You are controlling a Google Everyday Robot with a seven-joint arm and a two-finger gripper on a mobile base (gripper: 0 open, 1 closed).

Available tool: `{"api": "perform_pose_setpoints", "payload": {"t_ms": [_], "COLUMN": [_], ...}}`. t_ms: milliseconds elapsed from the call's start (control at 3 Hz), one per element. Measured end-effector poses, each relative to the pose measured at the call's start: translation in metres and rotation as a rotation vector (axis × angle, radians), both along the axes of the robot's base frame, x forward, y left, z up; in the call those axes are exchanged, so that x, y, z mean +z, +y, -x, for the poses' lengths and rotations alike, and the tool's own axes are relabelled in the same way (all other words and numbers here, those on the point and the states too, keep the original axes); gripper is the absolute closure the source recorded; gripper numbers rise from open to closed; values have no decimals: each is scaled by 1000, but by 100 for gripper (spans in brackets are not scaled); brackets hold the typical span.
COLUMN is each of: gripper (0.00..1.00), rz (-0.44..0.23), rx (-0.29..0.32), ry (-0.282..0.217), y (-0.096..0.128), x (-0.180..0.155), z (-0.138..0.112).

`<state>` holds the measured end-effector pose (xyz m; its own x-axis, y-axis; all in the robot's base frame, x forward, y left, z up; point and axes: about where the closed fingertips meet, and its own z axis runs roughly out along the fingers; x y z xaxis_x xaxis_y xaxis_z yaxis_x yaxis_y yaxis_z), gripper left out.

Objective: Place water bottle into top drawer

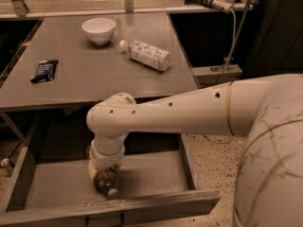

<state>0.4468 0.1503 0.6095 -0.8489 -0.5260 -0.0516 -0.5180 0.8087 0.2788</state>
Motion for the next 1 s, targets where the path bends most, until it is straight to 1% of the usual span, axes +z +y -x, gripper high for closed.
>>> {"api": "perform_pose_setpoints", "payload": {"t_ms": [333, 667, 1000], "gripper": [12, 0, 0], "rz": [0, 0, 0], "rx": [0, 0, 0], "ry": [0, 0, 0], "y": [0, 0, 0], "x": [0, 0, 0], "z": [0, 0, 0]}}
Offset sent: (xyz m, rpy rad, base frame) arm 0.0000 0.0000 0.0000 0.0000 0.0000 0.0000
